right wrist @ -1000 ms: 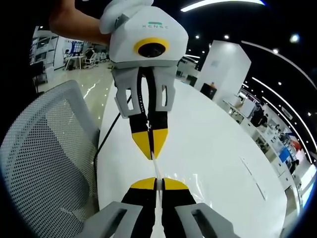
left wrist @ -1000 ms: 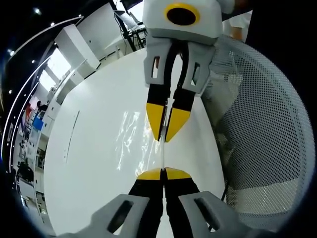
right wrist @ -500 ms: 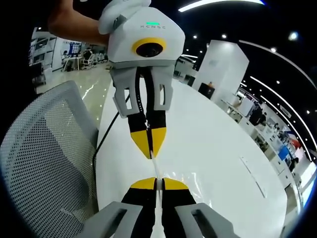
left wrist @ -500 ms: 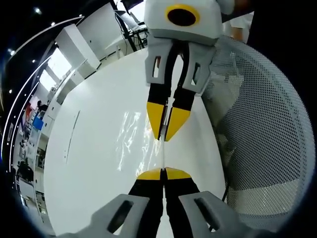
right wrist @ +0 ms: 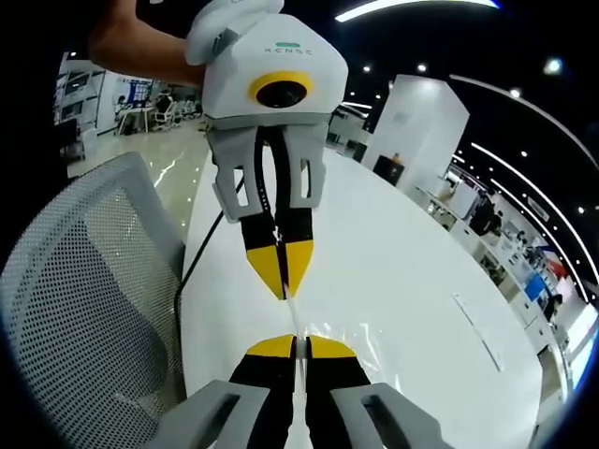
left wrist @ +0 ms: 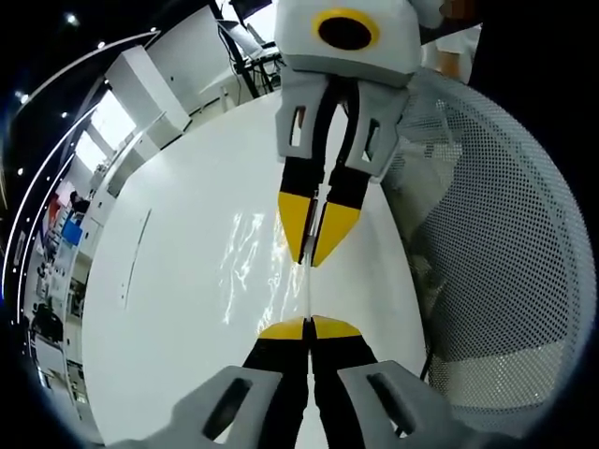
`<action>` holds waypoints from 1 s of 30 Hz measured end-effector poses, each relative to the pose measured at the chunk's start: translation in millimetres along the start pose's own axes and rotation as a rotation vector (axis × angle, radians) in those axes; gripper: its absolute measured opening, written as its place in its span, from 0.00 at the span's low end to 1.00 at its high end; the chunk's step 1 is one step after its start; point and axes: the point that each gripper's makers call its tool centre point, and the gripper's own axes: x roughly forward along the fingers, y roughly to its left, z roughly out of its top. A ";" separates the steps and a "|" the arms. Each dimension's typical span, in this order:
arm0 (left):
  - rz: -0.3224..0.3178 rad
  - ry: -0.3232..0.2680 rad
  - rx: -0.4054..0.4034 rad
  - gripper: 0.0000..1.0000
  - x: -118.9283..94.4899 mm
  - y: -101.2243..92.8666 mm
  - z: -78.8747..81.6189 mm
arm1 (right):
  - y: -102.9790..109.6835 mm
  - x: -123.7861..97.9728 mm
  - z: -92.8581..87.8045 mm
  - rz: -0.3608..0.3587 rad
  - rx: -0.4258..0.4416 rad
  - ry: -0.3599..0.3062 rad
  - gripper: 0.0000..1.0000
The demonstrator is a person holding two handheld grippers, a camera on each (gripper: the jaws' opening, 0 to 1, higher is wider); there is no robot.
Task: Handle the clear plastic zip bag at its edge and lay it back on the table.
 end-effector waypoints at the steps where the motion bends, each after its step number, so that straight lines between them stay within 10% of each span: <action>1: 0.002 -0.001 0.000 0.00 -0.2 0.4 0.2 | -0.4 -0.1 0.1 -0.001 0.001 0.000 0.00; 30: -0.006 0.006 -0.022 0.00 -1.3 -1.3 -6.4 | 2.0 0.1 -4.0 -0.003 0.024 0.002 0.00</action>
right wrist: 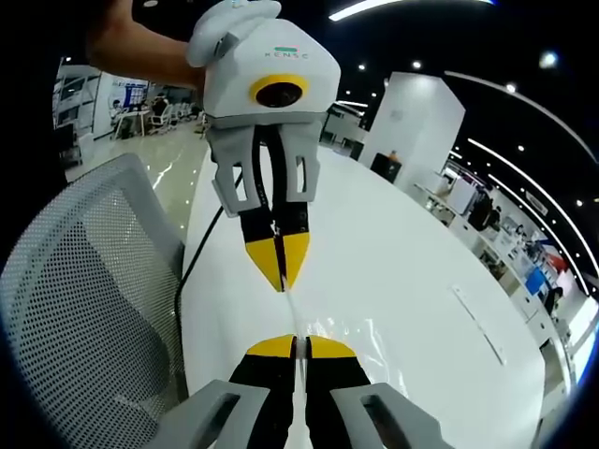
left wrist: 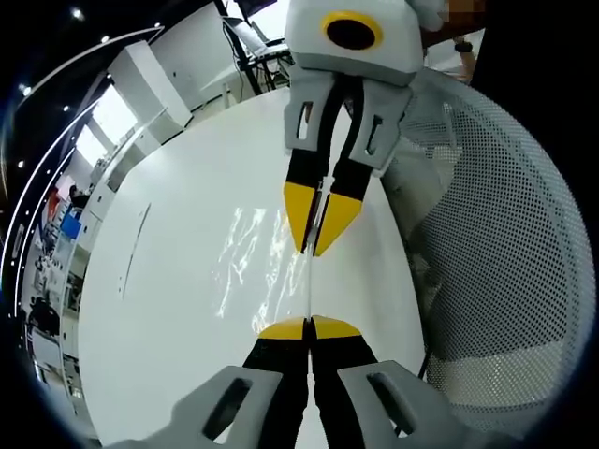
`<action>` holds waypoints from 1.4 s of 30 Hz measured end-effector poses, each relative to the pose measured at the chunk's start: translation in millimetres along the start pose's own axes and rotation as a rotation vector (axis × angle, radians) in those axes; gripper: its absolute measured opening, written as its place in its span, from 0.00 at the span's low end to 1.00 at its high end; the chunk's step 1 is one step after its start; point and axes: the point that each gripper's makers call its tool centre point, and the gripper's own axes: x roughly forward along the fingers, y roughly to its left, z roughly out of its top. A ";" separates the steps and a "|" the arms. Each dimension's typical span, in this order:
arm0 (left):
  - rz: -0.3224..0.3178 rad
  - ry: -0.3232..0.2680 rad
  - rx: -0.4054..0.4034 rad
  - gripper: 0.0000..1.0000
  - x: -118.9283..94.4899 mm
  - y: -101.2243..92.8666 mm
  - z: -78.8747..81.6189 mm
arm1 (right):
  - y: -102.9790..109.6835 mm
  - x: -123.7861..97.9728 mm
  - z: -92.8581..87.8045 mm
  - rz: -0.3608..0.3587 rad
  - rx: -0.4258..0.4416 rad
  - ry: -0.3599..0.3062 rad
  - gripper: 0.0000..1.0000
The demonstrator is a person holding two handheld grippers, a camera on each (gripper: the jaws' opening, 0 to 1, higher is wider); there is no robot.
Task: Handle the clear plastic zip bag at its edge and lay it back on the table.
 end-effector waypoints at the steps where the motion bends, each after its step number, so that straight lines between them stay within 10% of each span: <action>1: 0.000 0.000 -0.001 0.00 0.0 -0.1 -0.1 | -0.2 -0.1 -0.4 0.000 0.001 0.001 0.00; 42: 0.002 -0.003 0.000 0.00 1.6 4.1 -3.5 | 0.0 -1.3 -1.3 -0.014 -0.006 0.017 0.00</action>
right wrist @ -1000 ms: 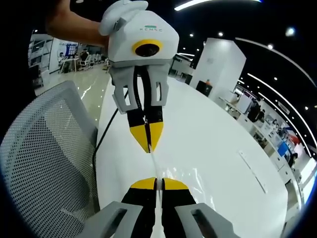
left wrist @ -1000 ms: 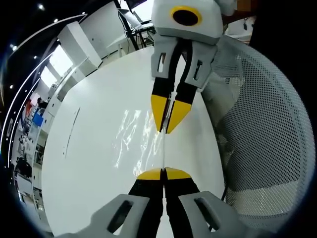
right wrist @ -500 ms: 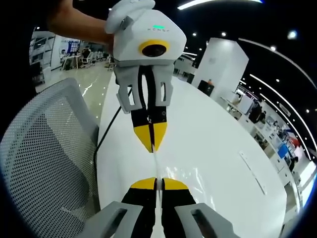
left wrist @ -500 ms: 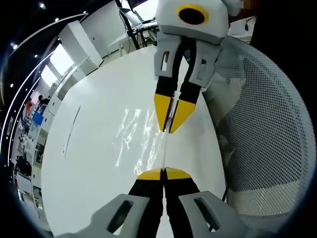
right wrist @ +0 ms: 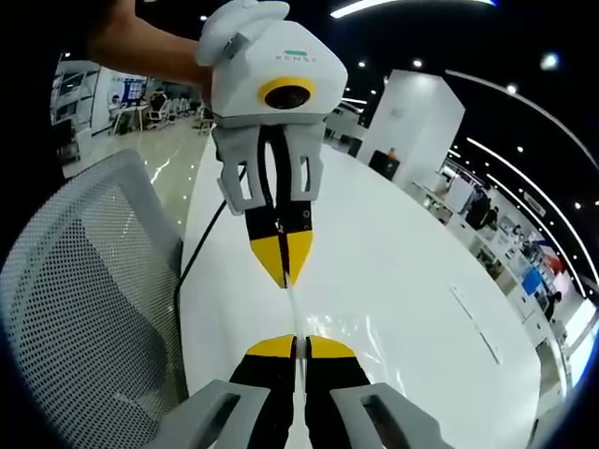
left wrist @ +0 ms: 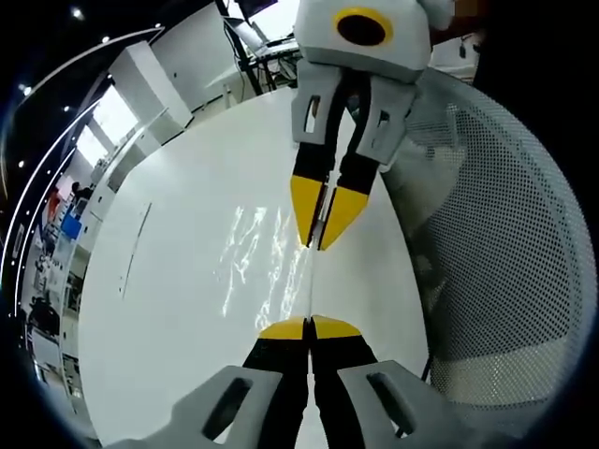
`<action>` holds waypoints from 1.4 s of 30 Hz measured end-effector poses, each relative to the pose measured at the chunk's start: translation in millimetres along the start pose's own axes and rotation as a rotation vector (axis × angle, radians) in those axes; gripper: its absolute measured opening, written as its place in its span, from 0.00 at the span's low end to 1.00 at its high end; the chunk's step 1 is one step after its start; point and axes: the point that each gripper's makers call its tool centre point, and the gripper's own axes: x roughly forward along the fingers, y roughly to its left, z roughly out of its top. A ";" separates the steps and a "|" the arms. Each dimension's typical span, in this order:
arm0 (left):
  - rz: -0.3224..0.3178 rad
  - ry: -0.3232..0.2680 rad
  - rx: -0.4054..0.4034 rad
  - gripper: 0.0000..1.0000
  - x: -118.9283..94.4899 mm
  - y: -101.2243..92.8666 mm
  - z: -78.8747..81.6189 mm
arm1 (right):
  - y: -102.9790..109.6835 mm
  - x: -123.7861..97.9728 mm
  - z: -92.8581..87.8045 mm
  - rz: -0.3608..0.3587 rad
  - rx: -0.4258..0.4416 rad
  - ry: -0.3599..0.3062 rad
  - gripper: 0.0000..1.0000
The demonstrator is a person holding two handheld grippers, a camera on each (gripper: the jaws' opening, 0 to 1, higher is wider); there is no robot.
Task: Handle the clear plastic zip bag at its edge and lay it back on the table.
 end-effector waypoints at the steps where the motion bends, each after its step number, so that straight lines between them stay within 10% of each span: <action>1: 0.001 0.001 -0.003 0.00 -0.2 -0.2 -0.4 | 0.3 0.3 0.1 0.002 -0.002 0.000 0.00; 42: 0.005 -0.009 -0.016 0.00 -2.5 -3.5 -1.9 | 1.8 -1.3 1.4 0.013 0.017 0.004 0.00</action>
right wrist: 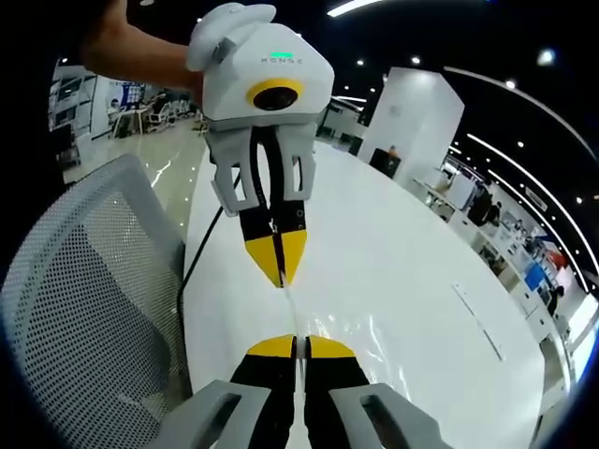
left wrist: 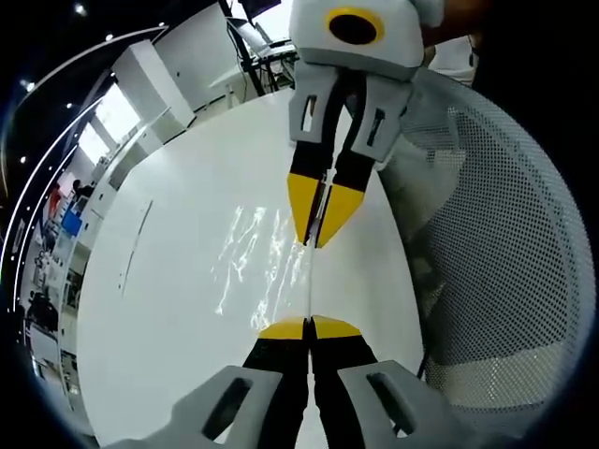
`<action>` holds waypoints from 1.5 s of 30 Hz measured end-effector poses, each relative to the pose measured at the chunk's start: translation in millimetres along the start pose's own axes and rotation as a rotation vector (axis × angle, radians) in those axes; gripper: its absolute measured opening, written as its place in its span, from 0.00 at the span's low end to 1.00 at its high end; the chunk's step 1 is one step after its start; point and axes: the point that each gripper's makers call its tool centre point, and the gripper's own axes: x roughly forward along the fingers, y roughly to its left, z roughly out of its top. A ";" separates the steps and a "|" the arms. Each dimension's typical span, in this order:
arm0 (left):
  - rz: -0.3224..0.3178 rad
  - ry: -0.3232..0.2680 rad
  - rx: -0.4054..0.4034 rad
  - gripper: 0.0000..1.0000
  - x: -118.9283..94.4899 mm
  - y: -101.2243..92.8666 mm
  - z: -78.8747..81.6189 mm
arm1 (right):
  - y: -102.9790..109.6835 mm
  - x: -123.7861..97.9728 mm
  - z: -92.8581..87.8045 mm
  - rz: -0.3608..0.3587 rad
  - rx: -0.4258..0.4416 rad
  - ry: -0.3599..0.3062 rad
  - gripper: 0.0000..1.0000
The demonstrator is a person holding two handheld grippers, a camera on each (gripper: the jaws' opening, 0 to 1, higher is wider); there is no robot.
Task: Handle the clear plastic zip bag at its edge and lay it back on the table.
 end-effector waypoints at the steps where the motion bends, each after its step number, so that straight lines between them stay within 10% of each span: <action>1: -0.001 0.000 0.000 0.00 0.0 -0.2 0.2 | -0.1 0.0 0.1 -0.001 0.001 0.000 0.00; 45: 0.008 -0.003 0.002 0.00 0.2 -0.8 8.8 | -3.5 -6.0 -3.5 -0.016 0.031 -0.011 0.00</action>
